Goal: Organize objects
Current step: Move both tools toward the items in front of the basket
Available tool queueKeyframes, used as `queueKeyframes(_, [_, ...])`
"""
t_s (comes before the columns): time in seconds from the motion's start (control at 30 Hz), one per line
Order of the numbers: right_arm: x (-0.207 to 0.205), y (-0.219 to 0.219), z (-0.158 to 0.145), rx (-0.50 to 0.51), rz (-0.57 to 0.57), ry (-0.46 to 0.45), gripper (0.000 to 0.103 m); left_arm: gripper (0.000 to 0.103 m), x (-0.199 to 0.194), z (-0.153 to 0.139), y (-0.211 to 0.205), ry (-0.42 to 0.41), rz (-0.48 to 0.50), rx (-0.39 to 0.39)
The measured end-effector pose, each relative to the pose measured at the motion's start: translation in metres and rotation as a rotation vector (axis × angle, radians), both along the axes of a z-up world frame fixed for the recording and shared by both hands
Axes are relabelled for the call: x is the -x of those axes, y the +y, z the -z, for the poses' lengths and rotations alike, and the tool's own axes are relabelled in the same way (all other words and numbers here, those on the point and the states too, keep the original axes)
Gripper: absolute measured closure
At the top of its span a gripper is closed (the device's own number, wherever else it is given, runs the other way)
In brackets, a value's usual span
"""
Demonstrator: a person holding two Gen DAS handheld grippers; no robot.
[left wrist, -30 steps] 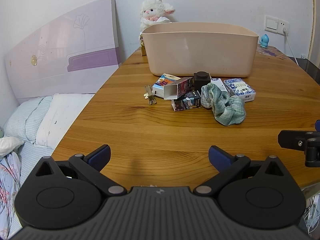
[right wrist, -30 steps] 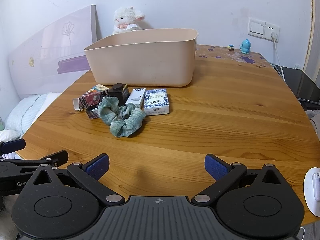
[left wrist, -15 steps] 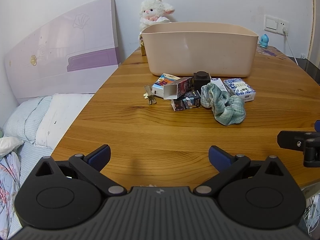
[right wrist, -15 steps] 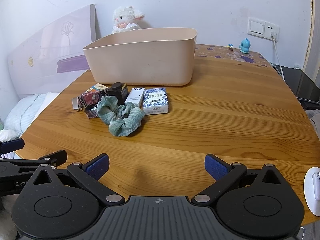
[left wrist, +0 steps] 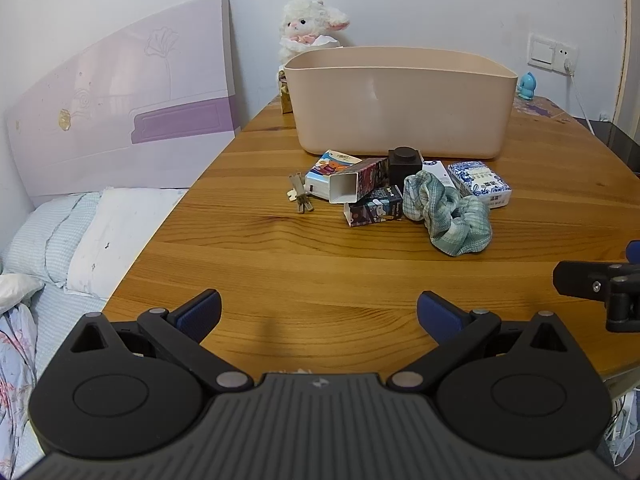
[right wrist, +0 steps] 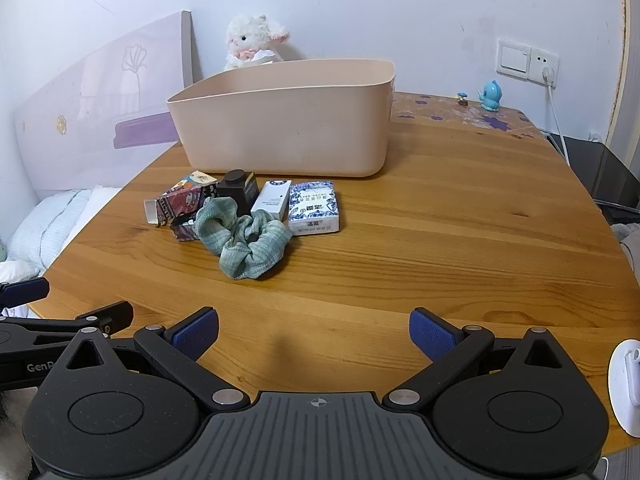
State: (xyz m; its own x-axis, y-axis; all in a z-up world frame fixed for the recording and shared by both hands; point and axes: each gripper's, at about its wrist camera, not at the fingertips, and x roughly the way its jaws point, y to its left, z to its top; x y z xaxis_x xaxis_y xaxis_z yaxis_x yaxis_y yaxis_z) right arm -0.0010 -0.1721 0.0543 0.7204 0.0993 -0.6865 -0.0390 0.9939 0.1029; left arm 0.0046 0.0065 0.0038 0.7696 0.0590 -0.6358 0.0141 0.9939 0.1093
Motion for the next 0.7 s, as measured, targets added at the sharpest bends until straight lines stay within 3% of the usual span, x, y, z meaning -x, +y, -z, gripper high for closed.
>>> queueKeyframes(0.7, [-0.03, 0.011, 0.003, 0.013, -0.025, -0.005, 0.0, 0.0, -0.031, -0.012, 0.023, -0.047, 0.028, -0.046])
